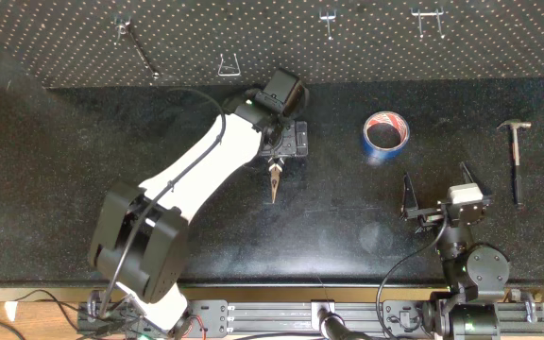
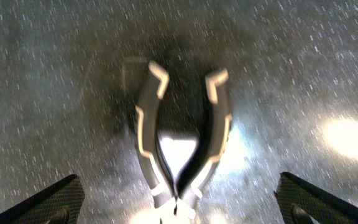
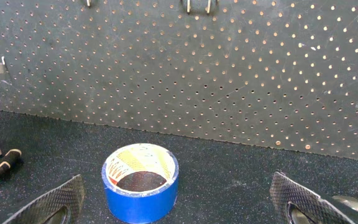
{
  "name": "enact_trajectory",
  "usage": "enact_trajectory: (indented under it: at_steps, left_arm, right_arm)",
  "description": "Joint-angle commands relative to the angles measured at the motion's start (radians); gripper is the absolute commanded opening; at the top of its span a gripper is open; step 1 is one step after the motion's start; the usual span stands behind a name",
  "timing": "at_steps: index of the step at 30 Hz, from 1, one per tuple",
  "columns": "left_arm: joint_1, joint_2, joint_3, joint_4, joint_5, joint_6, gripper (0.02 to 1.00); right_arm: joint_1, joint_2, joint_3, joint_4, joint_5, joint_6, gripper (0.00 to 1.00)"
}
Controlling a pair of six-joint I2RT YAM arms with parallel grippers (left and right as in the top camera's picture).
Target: Place Tools Onto Pegboard
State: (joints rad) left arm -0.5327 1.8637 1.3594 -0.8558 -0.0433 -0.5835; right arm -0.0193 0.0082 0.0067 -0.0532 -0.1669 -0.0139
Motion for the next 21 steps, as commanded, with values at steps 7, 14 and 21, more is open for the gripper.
enact_trajectory:
  at_steps: [7,14,21]
  left_arm:
    - [0.016,0.139,0.084,0.062,0.009,0.096,0.996]
    - [0.027,0.143,0.084,0.07,0.003,0.121,0.996]
    - [0.029,0.159,0.084,0.03,0.029,0.09,0.996]
  right_arm:
    - [0.008,-0.007,-0.003,-0.006,0.0,-0.014,0.976]
    - [0.008,-0.007,-0.003,-0.006,0.0,-0.014,0.976]
    - [0.008,-0.007,-0.003,-0.006,0.0,-0.014,0.976]
